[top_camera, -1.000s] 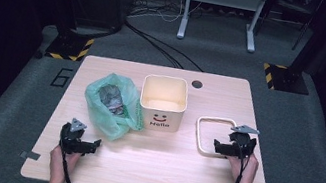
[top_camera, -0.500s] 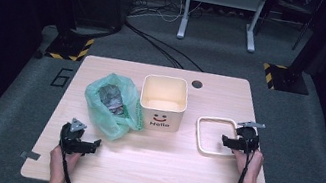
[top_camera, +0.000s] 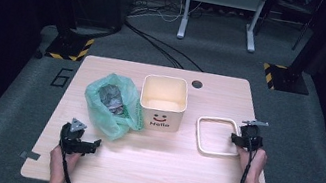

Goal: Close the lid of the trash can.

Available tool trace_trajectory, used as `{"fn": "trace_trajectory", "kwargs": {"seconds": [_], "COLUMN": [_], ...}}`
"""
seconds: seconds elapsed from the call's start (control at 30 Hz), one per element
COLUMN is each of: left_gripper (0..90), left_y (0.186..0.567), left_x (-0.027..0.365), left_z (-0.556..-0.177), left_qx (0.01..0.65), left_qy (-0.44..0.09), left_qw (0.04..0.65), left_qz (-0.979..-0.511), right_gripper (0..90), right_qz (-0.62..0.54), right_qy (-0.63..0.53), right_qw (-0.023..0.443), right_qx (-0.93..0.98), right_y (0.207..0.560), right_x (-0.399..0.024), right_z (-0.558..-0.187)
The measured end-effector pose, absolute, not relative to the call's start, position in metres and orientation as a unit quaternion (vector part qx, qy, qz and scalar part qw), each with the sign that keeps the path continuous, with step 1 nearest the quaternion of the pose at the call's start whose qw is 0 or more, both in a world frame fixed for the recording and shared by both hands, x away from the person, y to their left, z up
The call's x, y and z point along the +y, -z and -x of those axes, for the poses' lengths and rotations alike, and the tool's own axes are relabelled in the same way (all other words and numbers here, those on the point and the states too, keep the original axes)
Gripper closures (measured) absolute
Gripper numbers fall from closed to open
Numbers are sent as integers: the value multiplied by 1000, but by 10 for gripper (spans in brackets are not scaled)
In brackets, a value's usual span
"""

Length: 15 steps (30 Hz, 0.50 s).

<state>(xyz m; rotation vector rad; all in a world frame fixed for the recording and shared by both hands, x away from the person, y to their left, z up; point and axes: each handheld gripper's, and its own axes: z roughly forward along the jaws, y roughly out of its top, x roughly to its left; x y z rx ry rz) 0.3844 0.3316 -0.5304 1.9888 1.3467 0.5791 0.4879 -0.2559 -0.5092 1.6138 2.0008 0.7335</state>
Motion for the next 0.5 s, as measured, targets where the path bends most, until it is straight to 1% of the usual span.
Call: {"fn": "trace_trajectory", "kwargs": {"seconds": [0.07,0.23,0.4,0.5], "left_gripper": [62,62,64,65], "left_y": [530,530,530,530], "left_x": [332,331,331,331], "left_z": [-384,-384,-384,-384], "left_qx": [515,515,515,514], "left_qy": [-221,-221,-221,-222], "left_qw": [329,330,330,330], "left_qz": [-760,-760,-760,-760], "right_gripper": [645,769,802,806], "right_qz": [-586,-588,-598,-601], "right_qy": [-265,-258,-251,-254], "right_qw": [234,240,235,229], "right_qx": [729,728,724,722], "right_y": [509,508,507,506], "right_x": [-255,-253,-252,-254], "right_z": [-488,-489,-491,-492]}}
